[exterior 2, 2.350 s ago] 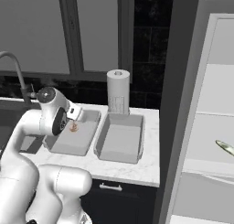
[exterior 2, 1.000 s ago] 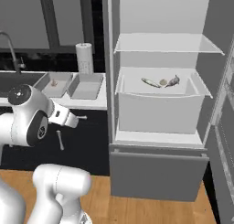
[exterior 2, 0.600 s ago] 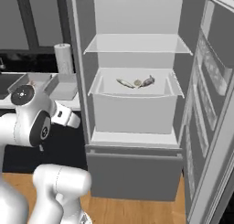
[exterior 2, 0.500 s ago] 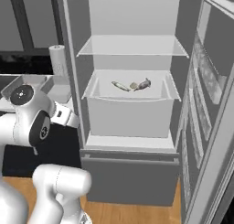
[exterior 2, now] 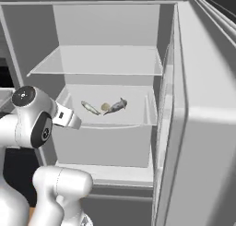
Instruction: Place one garlic and one fish in each tupperware on the nearby counter, to pack two identical lunches.
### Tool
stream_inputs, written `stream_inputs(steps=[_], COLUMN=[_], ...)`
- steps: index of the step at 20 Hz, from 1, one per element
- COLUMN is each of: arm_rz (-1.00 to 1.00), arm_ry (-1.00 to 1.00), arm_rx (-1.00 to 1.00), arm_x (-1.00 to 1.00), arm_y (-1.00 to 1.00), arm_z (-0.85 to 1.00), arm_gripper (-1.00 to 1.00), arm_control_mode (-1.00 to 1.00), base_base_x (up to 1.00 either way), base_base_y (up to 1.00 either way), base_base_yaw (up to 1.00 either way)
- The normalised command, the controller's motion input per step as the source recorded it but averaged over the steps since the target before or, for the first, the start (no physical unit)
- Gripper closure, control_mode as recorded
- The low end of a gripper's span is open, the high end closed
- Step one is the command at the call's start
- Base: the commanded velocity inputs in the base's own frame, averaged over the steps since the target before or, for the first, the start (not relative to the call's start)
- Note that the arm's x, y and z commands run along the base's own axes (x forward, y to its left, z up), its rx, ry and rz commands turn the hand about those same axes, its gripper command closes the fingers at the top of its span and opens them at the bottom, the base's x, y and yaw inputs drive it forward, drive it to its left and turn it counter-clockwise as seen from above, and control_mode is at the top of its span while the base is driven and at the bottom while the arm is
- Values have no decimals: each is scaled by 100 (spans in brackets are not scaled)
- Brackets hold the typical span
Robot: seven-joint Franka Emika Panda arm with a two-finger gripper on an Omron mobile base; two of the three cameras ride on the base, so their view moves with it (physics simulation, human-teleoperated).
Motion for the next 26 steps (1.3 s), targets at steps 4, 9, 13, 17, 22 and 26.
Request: stream_inputs(steps=[4, 9, 13, 17, 22, 26], arm_rz=[1, 8, 22, 37, 31, 18], arm_ry=[0, -3, -16, -14, 5, 21], arm_rx=[0, -3, -6, -11, -2, -1], arm_x=[8, 12, 36, 37, 50, 76], arm_y=[0, -18, -18, -15, -3, 0], arm_z=[-11, -54, -12, -15, -8, -5], arm_gripper=[-100, -100, -100, -100, -100, -100], arm_control_mode=[-100, -100, -100, -100, -100, -100], base_base_x=[56, 0, 0, 0, 0, 0], base_base_y=[0, 0, 0, 0, 0, 0], base_base_yaw=[0, 0, 0, 0, 0, 0])
